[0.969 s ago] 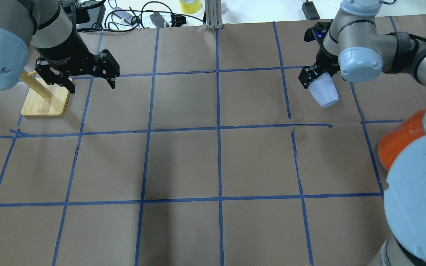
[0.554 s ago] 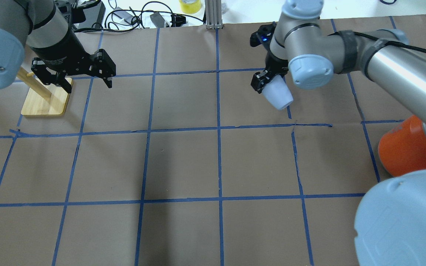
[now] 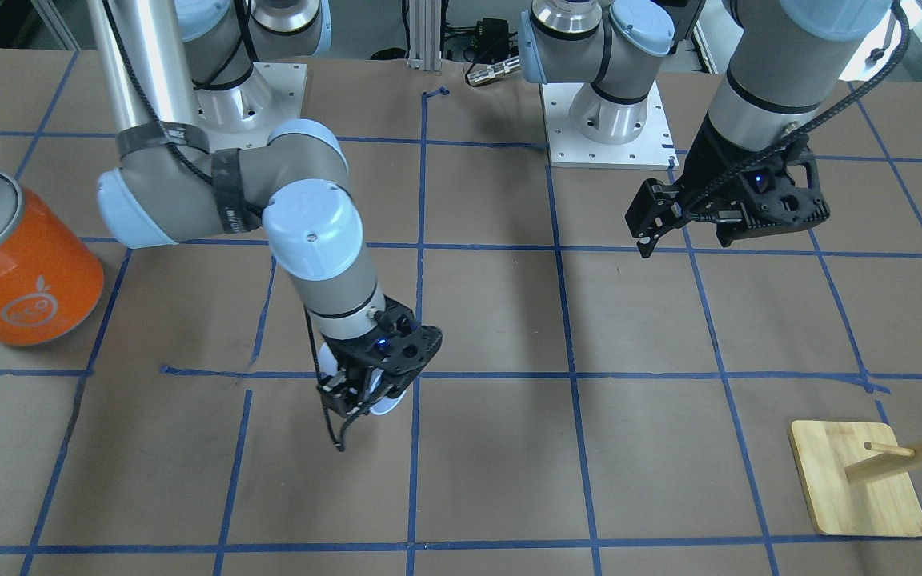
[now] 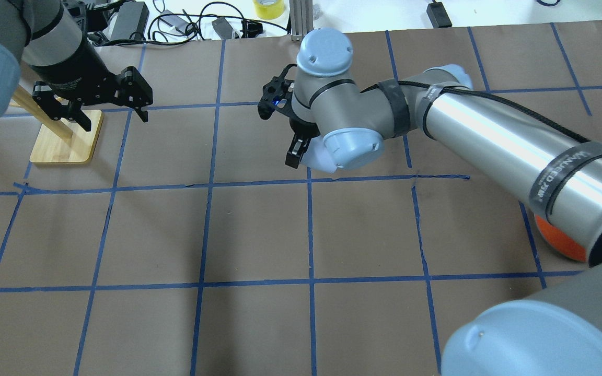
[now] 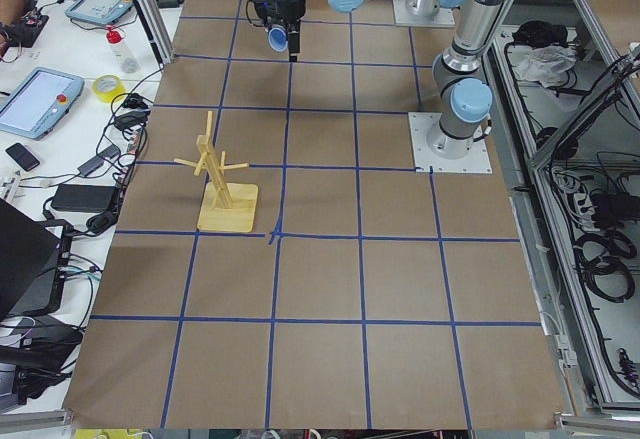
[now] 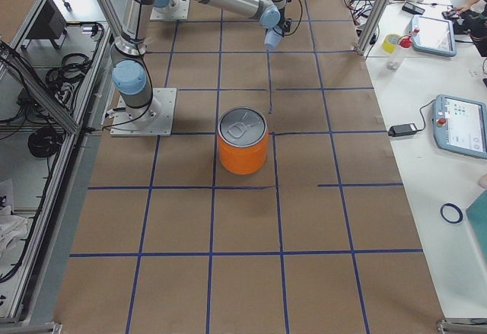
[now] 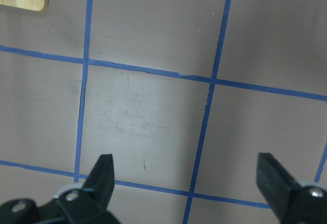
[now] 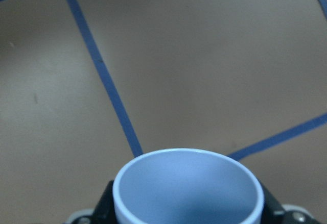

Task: Flip cup
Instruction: 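Lift the cup with the right gripper and carry it toward the left gripper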

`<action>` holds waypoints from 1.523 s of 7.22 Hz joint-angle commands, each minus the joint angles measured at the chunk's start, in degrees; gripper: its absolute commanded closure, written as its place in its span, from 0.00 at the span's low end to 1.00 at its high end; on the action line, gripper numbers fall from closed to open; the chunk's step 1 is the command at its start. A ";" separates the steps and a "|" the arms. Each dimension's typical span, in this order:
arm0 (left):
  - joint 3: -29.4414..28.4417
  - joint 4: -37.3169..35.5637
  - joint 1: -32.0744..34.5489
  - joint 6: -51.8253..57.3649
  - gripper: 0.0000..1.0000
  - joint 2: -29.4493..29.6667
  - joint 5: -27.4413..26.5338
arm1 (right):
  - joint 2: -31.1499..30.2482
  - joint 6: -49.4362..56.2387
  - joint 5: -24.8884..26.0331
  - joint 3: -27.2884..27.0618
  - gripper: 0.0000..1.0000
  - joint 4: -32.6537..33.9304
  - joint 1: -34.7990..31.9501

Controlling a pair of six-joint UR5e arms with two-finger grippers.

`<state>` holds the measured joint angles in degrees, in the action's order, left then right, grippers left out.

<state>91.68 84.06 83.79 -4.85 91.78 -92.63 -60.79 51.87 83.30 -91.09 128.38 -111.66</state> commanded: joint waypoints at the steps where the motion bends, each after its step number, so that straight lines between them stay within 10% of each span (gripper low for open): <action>1: 0.08 -0.04 -2.04 0.02 0.00 0.42 0.08 | 1.72 10.95 -0.50 0.21 0.94 2.38 -2.25; 7: 1.22 -0.04 -2.67 -1.04 0.00 1.39 0.00 | 5.60 13.87 0.11 0.65 0.75 6.27 -3.74; 9: 1.31 -1.26 -2.67 0.11 0.00 1.47 0.00 | 6.39 14.22 -0.51 0.65 0.16 8.53 -3.74; 11: 1.31 -1.27 -2.67 0.19 0.00 1.65 -0.27 | 5.96 13.87 -0.50 0.82 0.03 8.20 -3.57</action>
<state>92.97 82.93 81.12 -4.78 93.32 -92.77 -54.54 65.57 82.84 -90.50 136.48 -115.40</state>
